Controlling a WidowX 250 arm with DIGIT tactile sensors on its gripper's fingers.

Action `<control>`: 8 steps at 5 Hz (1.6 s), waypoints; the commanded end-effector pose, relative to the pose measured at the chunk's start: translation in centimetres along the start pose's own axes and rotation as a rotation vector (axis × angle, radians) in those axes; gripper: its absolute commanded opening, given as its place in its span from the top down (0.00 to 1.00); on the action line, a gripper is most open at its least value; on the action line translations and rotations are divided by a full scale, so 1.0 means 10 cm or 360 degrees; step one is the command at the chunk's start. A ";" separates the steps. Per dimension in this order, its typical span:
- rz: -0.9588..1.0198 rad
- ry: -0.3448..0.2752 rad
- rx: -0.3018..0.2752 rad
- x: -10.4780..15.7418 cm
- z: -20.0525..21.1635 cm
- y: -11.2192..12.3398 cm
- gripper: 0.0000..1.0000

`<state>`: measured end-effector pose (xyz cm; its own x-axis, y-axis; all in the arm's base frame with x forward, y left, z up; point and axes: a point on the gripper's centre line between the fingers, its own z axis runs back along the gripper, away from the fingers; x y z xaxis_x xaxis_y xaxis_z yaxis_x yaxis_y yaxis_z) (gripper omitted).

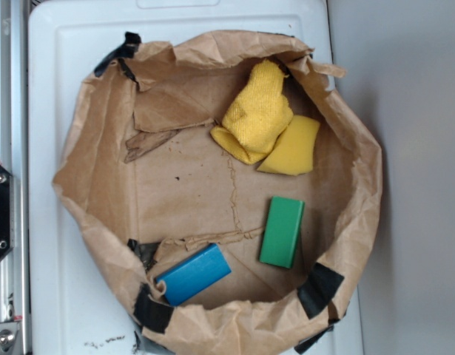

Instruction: Grab the green block.

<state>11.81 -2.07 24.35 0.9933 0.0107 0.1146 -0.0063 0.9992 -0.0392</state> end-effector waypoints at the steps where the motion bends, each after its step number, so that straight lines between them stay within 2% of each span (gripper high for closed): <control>1: 0.0000 0.0000 0.0000 0.00 0.00 0.00 0.00; 4: 0.0000 0.0000 0.0000 0.00 0.00 0.00 0.00; 5: 0.0226 -0.0054 -0.0007 0.10 -0.16 -0.03 0.00; 6: 0.0422 0.0005 0.0018 0.37 -0.27 -0.22 0.00; 7: 0.0670 -0.0012 0.0022 0.52 -0.33 -0.26 0.00; 8: 0.1059 -0.0062 0.0007 0.70 -0.51 -0.12 0.00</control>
<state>19.04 -4.00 19.54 0.7899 0.6071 0.0862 -0.6008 0.7944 -0.0894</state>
